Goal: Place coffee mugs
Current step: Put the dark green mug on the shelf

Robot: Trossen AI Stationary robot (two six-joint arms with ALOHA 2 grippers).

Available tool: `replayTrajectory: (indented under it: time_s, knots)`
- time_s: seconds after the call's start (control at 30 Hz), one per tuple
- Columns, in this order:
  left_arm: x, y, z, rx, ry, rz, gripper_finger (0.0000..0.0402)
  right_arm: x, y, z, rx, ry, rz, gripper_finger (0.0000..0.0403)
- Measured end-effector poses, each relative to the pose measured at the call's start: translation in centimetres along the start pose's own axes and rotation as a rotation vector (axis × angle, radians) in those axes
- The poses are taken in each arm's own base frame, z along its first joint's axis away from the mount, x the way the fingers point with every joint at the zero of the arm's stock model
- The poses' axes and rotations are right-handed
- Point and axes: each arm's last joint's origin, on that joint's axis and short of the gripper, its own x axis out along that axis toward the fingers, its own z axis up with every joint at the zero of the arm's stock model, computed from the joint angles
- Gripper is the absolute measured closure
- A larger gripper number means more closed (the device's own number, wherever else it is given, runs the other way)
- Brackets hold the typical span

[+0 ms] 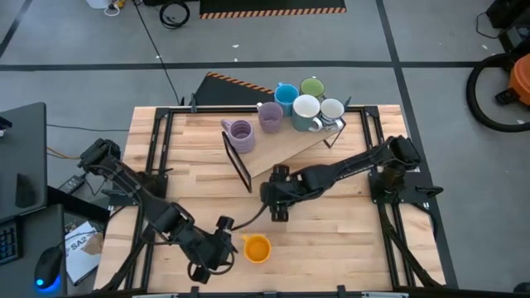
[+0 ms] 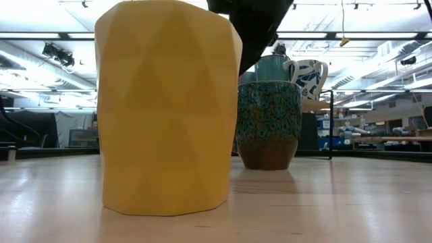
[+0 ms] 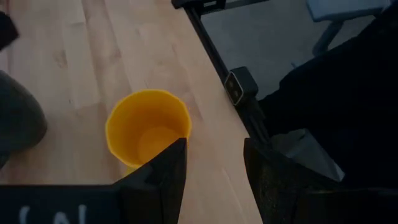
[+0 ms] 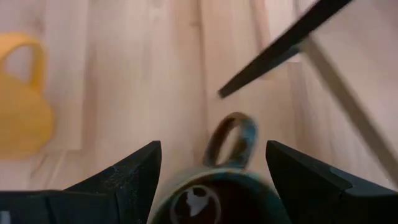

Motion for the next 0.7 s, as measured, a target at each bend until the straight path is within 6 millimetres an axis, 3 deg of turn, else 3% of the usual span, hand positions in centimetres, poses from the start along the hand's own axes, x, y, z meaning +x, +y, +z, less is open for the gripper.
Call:
replayTrajectory:
  time_s: [0.3, 0.7]
  knots:
    - [0.0, 0.0, 0.0, -0.020, -0.001, 0.002, 0.0235, 0.2, -0.5, 0.1, -0.032, -0.002, 0.017, 0.0110]
    - [0.0, 0.1, 0.0, -0.022, -0.003, 0.004, 0.0235, 1.4, -0.5, -0.7, -0.026, -0.025, 0.020, 0.0147]
